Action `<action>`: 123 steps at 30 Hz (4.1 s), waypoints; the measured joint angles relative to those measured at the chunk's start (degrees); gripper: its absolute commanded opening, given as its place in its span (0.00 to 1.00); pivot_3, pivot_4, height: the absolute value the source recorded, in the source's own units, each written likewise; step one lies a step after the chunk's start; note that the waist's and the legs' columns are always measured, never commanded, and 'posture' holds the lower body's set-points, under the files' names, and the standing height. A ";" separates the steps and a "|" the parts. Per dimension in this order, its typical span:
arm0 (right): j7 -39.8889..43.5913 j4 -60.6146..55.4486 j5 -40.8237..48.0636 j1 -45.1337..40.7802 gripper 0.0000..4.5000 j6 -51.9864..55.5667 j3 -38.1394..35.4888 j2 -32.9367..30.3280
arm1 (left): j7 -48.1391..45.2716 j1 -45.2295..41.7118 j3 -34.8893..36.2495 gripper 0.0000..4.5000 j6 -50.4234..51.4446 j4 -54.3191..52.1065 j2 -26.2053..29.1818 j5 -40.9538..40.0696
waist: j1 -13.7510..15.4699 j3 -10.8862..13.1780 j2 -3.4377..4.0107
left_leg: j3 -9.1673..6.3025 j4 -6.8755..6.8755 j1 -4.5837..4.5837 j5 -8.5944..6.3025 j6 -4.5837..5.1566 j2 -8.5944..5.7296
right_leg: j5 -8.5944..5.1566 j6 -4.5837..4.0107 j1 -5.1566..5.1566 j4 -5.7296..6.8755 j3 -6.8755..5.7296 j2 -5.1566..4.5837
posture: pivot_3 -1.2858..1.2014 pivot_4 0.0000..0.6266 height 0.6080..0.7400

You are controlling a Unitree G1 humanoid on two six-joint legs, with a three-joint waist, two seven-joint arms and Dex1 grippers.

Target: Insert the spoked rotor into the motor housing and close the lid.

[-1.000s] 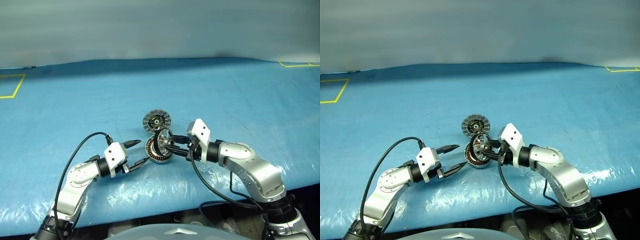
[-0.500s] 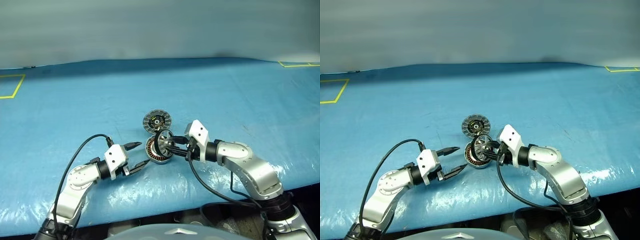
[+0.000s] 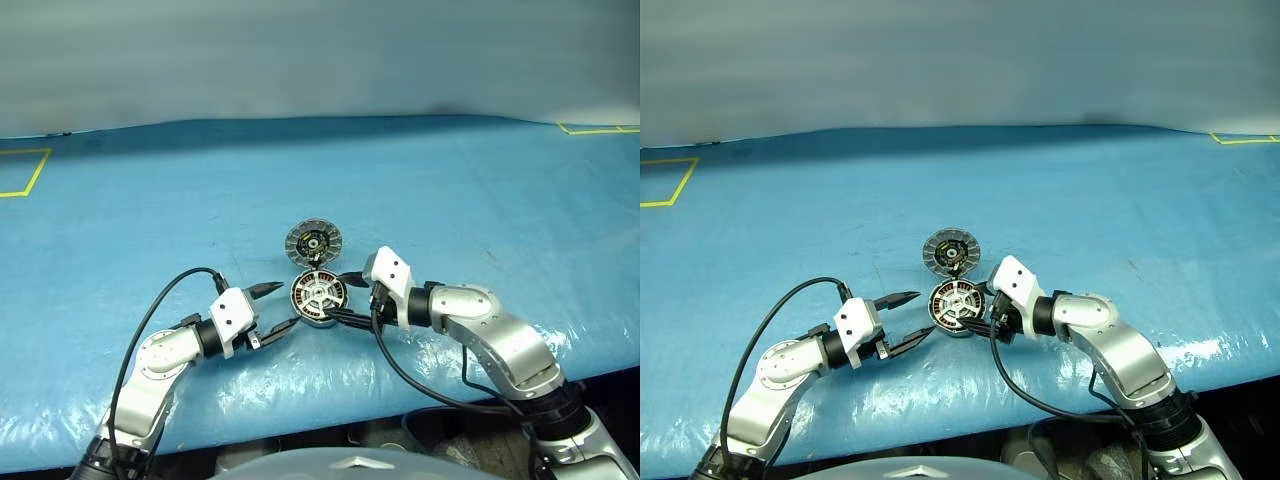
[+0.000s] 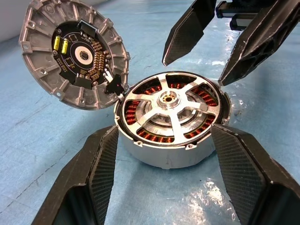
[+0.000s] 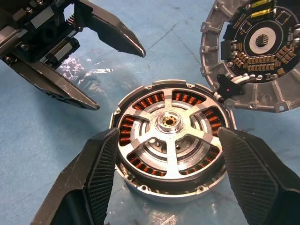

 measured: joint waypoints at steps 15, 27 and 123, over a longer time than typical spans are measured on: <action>-2.44 2.48 -0.98 -0.21 0.00 -0.97 0.21 4.51 | 0.13 -0.24 -0.45 0.74 -0.24 0.25 -0.79 0.55 | -0.04 0.00 0.00 | 0.00 0.00 0.00 0.01 -0.02 -0.01 | 0.00 0.00 0.00 0.01 0.00 0.01 | 0.52 0.24 1.00; -3.12 5.36 -6.29 -0.35 0.00 -3.18 5.02 4.33 | 0.13 -0.74 -0.49 0.74 -1.14 1.78 -1.03 1.11 | -0.48 -0.04 -0.03 | 0.00 0.00 0.14 0.04 -0.06 0.07 | -0.01 -0.03 0.09 0.04 0.00 0.08 | 0.52 0.24 1.00; -16.21 -16.97 14.64 13.72 0.00 2.73 -17.25 2.80 | -26.17 -32.15 -11.24 0.01 -9.91 26.94 -4.64 4.52 | 0.08 0.05 -0.16 | 0.02 0.01 -0.03 0.03 0.05 -0.11 | 0.25 0.31 0.03 -0.04 0.02 0.07 | 0.52 0.24 1.00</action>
